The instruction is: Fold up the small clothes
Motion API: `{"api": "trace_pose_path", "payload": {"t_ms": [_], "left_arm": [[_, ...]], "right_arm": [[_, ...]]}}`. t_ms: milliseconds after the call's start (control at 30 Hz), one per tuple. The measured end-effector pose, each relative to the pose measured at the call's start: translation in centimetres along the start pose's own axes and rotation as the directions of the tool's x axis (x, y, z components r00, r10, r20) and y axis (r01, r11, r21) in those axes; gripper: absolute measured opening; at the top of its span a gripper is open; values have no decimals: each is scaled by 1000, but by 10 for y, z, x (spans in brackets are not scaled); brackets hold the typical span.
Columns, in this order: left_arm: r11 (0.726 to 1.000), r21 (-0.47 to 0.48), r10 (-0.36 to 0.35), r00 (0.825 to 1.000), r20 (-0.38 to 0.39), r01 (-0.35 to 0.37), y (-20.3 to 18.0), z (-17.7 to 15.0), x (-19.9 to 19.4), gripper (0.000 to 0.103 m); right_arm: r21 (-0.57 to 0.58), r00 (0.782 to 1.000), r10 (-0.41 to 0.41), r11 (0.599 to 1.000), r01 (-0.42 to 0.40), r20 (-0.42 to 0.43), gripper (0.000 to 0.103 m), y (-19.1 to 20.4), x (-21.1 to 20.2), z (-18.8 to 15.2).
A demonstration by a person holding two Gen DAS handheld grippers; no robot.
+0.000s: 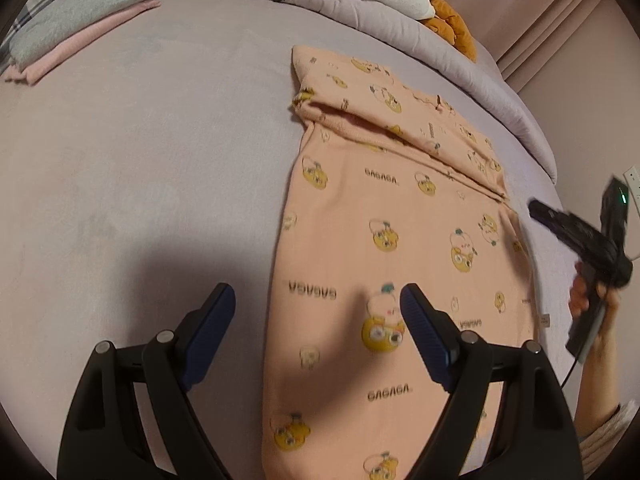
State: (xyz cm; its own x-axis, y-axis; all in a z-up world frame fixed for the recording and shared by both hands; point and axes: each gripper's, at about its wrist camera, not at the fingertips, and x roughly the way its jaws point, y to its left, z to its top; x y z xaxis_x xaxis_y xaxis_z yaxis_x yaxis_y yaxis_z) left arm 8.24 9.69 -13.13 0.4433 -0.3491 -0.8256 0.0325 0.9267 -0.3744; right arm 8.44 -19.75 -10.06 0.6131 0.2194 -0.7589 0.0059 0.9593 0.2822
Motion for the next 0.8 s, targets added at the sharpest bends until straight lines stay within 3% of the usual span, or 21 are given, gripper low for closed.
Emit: {"api": "trace_pose_path", "payload": {"t_ms": [267,467,700,800], "left_arm": [[999,6,-37,999,-7,37,3,-26,-5,84],[994,36,-104,994,-10,105,-3,-38,-3,84],[977,69,-202,979,-37,204,-16,-19,19,84],[961,27,-275,961,-42,276,-13,-7,27,84]], "right_arm": [[91,997,35,995,-29,-71,40,-27,-38,-64],[141,982,134,983,-116,-132,40,-40,-50,-103],[152,956,254,961,-232,-148,40,-29,-31,-103],[161,950,285,951,-263,-130,40,-22,-16,-92]]}}
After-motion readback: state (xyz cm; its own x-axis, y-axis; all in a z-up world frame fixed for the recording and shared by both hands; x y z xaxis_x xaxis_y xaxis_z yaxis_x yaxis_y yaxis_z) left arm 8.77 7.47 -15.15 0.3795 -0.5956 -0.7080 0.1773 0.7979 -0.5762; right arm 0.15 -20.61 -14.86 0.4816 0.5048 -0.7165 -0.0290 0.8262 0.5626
